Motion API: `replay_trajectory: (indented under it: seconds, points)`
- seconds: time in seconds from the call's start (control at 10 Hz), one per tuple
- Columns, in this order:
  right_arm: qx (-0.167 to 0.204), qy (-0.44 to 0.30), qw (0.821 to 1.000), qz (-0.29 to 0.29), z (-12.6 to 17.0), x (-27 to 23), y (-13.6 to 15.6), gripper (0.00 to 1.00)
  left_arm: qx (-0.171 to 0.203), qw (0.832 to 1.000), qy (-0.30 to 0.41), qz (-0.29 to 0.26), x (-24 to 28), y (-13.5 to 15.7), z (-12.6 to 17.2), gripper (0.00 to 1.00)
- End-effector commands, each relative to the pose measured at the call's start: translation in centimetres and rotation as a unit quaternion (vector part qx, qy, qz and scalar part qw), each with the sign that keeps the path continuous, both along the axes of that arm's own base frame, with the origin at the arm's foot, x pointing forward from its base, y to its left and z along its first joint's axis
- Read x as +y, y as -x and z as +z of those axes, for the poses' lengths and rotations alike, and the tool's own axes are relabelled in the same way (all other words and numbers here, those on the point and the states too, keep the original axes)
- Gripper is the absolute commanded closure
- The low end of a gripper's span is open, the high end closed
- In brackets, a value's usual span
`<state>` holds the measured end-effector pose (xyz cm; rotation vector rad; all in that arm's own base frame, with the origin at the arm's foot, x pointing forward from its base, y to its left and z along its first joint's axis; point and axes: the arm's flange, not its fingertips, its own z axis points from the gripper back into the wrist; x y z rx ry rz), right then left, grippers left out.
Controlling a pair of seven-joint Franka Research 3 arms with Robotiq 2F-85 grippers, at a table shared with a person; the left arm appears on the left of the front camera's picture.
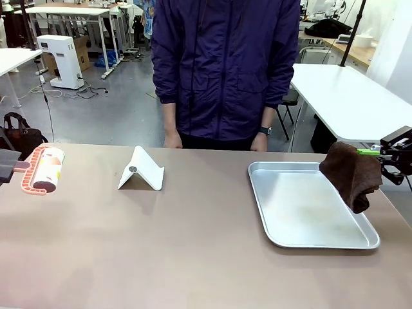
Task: Clean the surface of the table.
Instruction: Return the Lint Roller and towel to their original positions.
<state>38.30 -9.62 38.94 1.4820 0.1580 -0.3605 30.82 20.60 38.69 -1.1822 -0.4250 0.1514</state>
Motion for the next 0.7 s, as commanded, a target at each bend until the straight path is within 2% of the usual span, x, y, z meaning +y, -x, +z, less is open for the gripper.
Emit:
replay_trajectory:
  seconds: [0.0,0.6]
  points:
    - [-0.005,-0.005,1.0,-0.002,0.5,0.22,-0.3,0.91,-0.003,1.0,0.006,0.008,-0.21,-0.16,0.37,0.78]
    - [-0.005,-0.005,1.0,-0.002,0.5,0.22,-0.3,0.91,-0.003,1.0,0.006,0.008,-0.21,-0.16,0.37,0.78]
